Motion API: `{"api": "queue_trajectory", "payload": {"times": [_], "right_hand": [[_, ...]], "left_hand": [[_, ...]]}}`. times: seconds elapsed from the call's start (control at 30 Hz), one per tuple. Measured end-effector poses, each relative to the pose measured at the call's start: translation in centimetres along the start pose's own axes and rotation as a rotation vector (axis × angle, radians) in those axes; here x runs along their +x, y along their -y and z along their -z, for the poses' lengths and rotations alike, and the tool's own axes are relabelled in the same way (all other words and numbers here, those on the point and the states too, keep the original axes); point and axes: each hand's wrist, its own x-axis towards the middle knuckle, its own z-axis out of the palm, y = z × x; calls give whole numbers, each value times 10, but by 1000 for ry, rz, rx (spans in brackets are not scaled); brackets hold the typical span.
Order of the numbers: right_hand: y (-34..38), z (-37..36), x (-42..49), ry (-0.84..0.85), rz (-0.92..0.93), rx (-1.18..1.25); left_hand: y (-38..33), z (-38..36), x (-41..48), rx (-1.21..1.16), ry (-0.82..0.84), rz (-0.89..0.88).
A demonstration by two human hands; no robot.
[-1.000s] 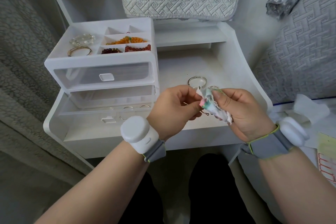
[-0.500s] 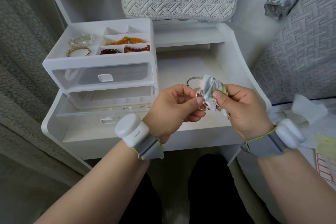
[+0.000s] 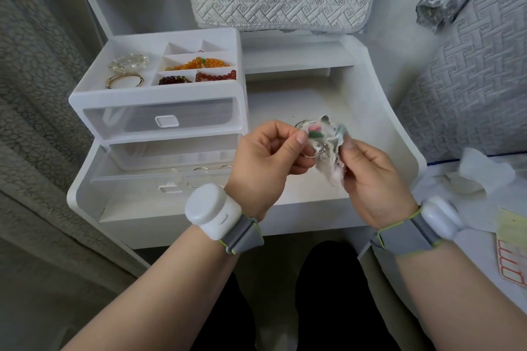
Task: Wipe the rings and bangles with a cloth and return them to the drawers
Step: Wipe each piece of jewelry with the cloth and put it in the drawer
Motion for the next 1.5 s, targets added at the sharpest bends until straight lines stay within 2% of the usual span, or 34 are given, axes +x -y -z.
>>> {"api": "queue_trajectory", "payload": {"times": [0.33, 0.47, 0.6, 0.83, 1.07, 1.23, 1.37, 1.5], "right_hand": [[19, -2, 0, -64, 142, -526], [24, -6, -2, -107, 173, -601], [26, -5, -2, -45, 185, -518], [23, -6, -2, 176, 29, -107], [27, -9, -3, 229, -22, -43], [31, -8, -1, 116, 16, -153], [31, -13, 0, -63, 77, -458], [25, -18, -4, -200, 232, -752]], "left_hand": [[7, 1, -7, 252, 93, -64], [3, -2, -10, 303, 139, -93], [4, 2, -7, 233, 49, -36], [1, 8, 1, 179, -54, 18], [-3, 4, 2, 206, 17, 57], [-6, 7, -3, 143, -12, -19], [-6, 1, -11, 362, 4, -171], [-2, -2, -15, 597, -2, -301]]}}
